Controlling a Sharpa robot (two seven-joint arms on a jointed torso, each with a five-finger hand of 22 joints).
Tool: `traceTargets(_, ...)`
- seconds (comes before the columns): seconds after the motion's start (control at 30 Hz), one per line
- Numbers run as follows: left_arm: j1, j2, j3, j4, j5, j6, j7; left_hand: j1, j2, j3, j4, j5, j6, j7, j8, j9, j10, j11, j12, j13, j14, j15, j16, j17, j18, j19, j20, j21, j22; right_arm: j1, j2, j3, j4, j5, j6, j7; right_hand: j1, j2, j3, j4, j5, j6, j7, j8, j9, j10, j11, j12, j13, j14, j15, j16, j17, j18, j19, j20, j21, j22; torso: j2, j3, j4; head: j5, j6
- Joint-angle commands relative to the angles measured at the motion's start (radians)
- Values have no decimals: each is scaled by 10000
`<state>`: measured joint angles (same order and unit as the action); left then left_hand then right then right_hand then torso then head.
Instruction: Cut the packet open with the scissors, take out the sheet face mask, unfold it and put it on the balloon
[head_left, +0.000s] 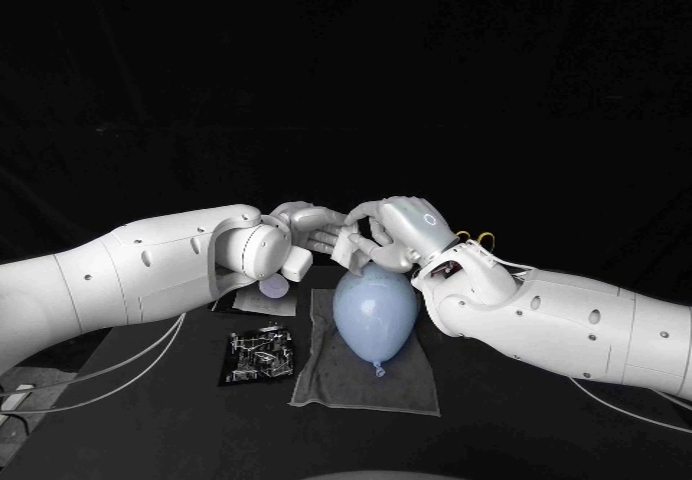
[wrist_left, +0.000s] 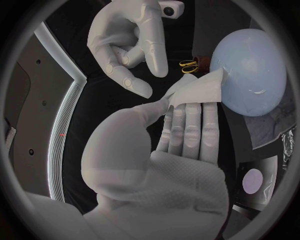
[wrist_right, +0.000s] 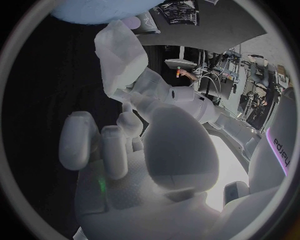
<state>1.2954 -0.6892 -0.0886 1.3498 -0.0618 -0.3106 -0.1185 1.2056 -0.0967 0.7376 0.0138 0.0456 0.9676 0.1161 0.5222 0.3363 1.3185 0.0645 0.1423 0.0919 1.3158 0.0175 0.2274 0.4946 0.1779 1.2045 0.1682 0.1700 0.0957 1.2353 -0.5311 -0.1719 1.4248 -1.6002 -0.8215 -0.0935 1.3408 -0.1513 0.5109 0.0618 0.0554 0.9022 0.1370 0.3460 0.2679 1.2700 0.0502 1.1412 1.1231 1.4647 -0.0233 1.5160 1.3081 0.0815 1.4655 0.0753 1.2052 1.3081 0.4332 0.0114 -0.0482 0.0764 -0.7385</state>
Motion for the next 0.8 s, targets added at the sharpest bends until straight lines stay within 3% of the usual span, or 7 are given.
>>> traceTargets(0.03,23,36,12,27,0,31,3,42,131,-59,18,46,-68,18,46,1614,-57,4,-59,15,105,-7,35,-17,80,59,6,56,16,9,45,8,-33,-300,283,-96,-6,-112,25,7,-51,21,62,-74,-16,-10,46,-21,12,824,34,-15,1765,-115,85,32,-36,1654,-3,-8,-1,4,20)
traceTargets(0.8,22,48,13,73,240,84,154,62,332,-113,70,42,-209,79,73,1684,-173,46,-144,0,328,-16,87,-59,78,237,-109,103,4,-11,25,-10,-104,-372,817,-195,-124,-134,-17,51,-60,149,38,-73,-26,22,36,16,48,832,37,1,1794,-121,91,43,1,1668,-1,1,-4,25,1)
